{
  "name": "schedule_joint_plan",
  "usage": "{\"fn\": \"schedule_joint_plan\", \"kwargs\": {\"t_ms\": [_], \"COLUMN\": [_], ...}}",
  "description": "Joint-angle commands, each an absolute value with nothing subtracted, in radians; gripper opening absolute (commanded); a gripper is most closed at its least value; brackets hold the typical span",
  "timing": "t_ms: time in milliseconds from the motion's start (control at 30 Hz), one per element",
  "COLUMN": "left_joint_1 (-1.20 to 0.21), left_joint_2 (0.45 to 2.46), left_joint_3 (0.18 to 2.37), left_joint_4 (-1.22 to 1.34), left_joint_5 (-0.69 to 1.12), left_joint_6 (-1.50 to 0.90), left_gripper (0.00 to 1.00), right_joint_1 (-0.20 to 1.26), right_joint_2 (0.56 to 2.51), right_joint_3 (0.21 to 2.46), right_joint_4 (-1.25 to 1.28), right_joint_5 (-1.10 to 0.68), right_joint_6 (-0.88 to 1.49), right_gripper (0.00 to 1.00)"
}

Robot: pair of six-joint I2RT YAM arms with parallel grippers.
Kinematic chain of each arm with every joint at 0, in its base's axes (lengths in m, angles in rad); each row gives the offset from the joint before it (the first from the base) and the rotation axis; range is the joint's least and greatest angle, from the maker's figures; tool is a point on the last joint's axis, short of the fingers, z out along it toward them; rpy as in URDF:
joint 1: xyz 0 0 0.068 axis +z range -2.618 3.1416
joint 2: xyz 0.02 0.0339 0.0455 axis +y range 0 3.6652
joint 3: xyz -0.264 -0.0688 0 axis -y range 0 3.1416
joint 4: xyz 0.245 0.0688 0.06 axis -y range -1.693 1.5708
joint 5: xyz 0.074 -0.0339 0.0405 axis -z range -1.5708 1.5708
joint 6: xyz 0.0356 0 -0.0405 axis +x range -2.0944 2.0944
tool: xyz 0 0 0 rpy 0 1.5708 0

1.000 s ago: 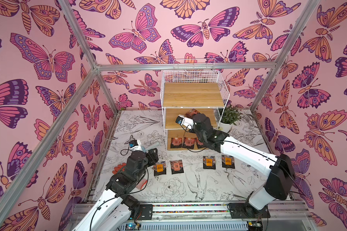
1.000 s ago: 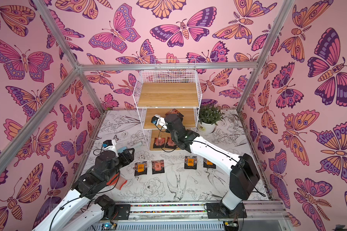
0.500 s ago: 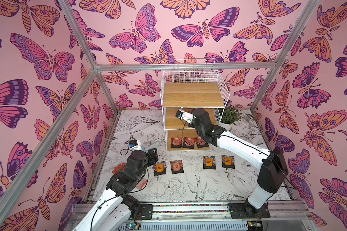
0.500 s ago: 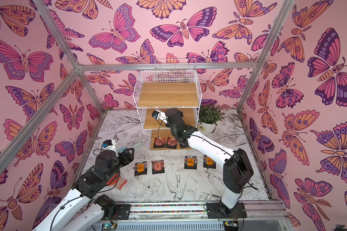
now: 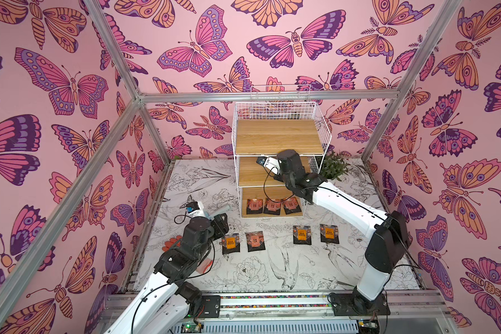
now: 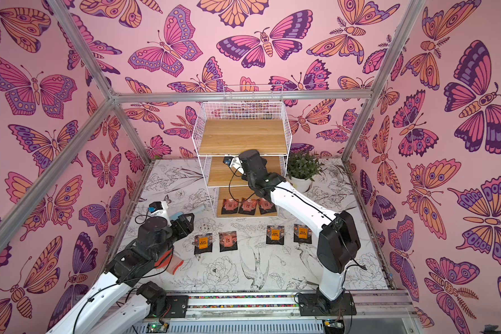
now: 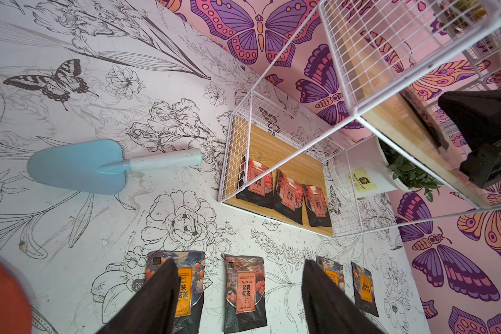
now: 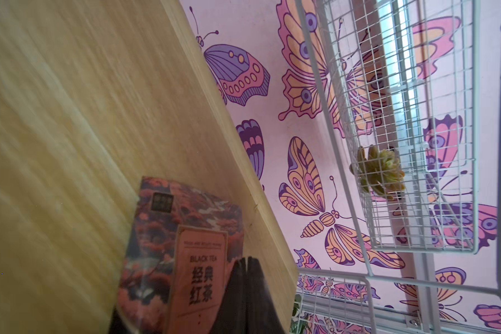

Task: Remove the tea bags from the shelf
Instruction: Adjust the tea bag on the shelf.

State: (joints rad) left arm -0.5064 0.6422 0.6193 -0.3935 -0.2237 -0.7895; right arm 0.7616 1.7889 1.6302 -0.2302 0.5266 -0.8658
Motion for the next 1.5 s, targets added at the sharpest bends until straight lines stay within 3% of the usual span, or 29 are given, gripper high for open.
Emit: {"fn": "schedule_joint_plan", "kwargs": {"t_ms": [0, 600, 1033, 1467], "left_joint_1": [-0.499, -0.499, -0.499, -0.499], "left_joint_2": [0.632, 0.625, 0.620, 0.622], "left_joint_3": [0.599, 0.595, 0.595, 0.603], "left_joint_4": [-0.393, -0.395, -0.396, -0.400], "left_joint_5": [-0.210, -0.207, -0.207, -0.203], "left_joint_6": [-0.775, -0.781, -0.782, -0.781], "left_gripper": [0.70, 0.70, 0.70, 0.70], "right_joint_1": [0.750, 0.772, 0.794, 0.834], "right_joint_2": [1.807, 1.707, 1.695, 1.615], "right_joint_3": [1.688, 1.688, 1.697, 1.606], "right_joint_4": [-0.380, -0.628, -0.650, -0.511], "right_joint_5": [0.493, 0.209, 0.219, 0.299], "right_joint_6": [-0.795, -0.629, -0.599, -0.652], "right_gripper": [0.00, 0.00, 0.00, 0.00]}}
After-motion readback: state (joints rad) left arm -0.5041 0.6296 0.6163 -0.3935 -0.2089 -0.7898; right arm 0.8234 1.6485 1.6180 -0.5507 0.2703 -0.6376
